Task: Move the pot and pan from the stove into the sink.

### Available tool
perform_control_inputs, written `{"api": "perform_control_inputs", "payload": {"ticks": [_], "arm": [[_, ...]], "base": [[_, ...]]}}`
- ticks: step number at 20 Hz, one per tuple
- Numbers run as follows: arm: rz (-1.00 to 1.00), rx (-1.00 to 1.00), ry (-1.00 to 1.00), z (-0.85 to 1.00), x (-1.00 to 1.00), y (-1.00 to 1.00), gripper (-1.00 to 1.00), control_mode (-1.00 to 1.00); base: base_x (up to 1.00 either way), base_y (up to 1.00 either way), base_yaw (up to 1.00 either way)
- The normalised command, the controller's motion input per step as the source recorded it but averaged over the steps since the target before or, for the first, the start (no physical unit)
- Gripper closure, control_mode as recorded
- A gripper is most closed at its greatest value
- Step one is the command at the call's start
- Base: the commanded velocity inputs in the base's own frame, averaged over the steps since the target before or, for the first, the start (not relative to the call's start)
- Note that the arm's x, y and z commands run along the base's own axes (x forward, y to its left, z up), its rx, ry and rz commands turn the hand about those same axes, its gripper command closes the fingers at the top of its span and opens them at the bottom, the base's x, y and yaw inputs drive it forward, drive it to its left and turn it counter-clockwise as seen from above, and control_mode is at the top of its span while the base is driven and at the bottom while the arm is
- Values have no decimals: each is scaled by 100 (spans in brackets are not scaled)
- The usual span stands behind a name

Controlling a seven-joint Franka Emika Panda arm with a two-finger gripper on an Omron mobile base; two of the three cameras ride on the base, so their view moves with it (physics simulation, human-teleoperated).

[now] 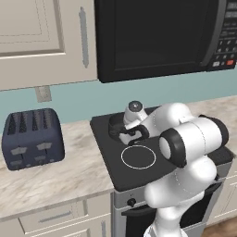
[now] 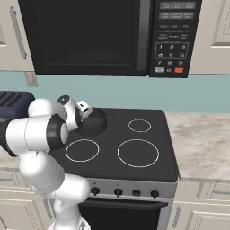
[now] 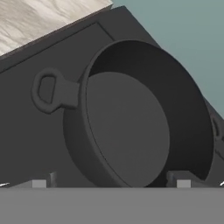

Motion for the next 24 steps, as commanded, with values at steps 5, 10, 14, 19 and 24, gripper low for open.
{"api": "perform_control_inputs", "payload": {"ticks": [5, 10, 14, 19, 24], "arm": [[0, 0, 0, -2, 1, 0, -100, -100], [0, 0, 0, -16, 10, 0, -100, -100], [0, 0, 0, -15, 36, -2, -100, -100], [0, 0, 0, -18, 30, -1, -100, -100], [2, 0, 2, -41, 6, 0, -100, -100]], "base": [[0, 0, 0], [0, 0, 0], [0, 0, 0], [0, 0, 0], [0, 0, 0]]}}
